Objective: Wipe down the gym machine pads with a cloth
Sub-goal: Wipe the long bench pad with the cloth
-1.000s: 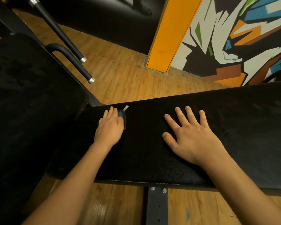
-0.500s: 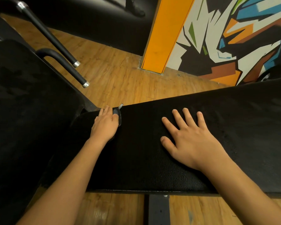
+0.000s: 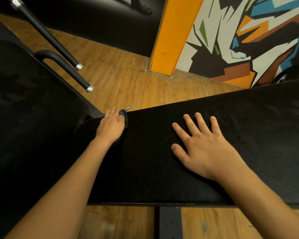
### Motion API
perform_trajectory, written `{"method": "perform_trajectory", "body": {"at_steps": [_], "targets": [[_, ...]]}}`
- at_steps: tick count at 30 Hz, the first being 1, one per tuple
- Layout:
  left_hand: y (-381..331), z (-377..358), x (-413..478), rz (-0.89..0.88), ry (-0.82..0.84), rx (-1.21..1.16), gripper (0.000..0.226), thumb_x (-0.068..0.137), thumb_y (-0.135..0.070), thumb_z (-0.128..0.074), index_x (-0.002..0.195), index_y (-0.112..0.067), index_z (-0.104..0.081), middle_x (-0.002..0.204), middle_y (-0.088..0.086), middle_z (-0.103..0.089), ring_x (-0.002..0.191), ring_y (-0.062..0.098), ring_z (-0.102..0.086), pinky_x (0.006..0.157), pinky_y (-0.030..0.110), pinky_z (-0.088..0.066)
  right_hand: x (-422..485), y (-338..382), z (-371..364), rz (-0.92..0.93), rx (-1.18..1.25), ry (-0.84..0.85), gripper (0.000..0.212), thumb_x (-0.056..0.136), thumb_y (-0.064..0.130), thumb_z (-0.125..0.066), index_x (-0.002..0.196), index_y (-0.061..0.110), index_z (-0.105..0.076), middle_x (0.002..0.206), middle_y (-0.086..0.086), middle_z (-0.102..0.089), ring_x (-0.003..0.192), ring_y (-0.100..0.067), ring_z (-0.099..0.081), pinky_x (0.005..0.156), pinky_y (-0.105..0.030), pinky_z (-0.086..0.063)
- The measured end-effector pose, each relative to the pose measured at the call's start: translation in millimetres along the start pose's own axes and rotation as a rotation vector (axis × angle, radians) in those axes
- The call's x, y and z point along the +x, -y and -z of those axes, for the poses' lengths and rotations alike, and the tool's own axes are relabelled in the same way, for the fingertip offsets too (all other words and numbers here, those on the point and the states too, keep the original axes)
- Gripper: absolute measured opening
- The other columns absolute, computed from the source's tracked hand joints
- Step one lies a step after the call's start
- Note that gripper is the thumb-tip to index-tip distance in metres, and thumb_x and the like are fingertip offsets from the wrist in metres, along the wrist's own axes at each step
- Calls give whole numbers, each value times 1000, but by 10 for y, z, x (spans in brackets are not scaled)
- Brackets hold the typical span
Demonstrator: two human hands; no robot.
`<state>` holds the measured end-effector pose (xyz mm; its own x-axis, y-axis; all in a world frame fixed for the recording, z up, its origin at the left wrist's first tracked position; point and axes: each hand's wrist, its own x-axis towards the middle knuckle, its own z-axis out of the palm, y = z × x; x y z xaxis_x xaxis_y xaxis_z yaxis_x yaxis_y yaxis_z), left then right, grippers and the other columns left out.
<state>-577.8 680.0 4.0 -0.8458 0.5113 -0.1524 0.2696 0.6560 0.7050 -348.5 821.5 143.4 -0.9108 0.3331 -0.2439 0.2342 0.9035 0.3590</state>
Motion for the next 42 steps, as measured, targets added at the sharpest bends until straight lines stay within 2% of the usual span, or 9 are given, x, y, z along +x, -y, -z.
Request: {"method": "perform_trajectory", "body": {"at_steps": [6,9,17,24,30,34,38,42], "targets": [[50,-88,-409,9,-20,-14,55,111,-33,-23,163,-18,-13,171,-3,-5,157,15,-2,124,44,-11,4,2,-20,-5,-9,-9,83,87,67,13,162,33,8,171,-10,10,156,-35,15,124,-59,7],[38,-70,-301,-5,-19,-11,55,111,-31,-23,163,-16,-15,171,0,-7,157,18,-4,124,45,-11,2,2,-9,-3,1,-5,80,90,66,8,162,33,9,171,-9,10,156,-35,16,125,-59,7],[29,12,171,1,4,8,56,110,-31,-20,162,-13,-19,171,3,-11,157,20,-5,124,45,-12,12,7,7,-6,2,7,86,82,68,17,161,34,11,171,-9,12,156,-34,18,125,-60,7],[139,-12,-627,12,-14,-57,55,111,-34,-24,163,-21,-14,170,-5,-10,156,12,-5,124,43,-11,14,-9,-13,6,6,3,89,80,69,19,161,35,10,171,-8,11,156,-34,17,125,-59,7],[241,-79,-1385,24,-35,-127,53,110,-36,-27,161,-31,-12,166,-20,-6,143,-9,4,120,31,-4,14,2,-2,-3,-5,24,84,85,68,15,161,34,12,171,-9,12,156,-34,17,124,-59,8],[267,-95,-1573,38,-32,-93,54,110,-39,-25,161,-32,-8,165,-21,-1,143,-10,8,116,25,0,2,30,33,-5,-10,27,92,78,67,21,162,32,9,171,-10,10,156,-36,15,124,-60,7],[266,-94,-1621,40,-19,-66,57,108,-43,-28,161,-31,-8,164,-22,0,144,-8,8,121,29,-1,-7,35,37,-1,-2,24,92,78,67,20,162,31,8,171,-11,10,156,-37,14,124,-61,6],[234,-72,-1467,27,-6,-79,55,110,-39,-29,162,-30,-13,167,-18,-3,146,-7,6,122,31,-4,-10,37,28,1,4,10,90,81,66,18,163,31,6,171,-12,9,156,-38,14,124,-61,6]]}}
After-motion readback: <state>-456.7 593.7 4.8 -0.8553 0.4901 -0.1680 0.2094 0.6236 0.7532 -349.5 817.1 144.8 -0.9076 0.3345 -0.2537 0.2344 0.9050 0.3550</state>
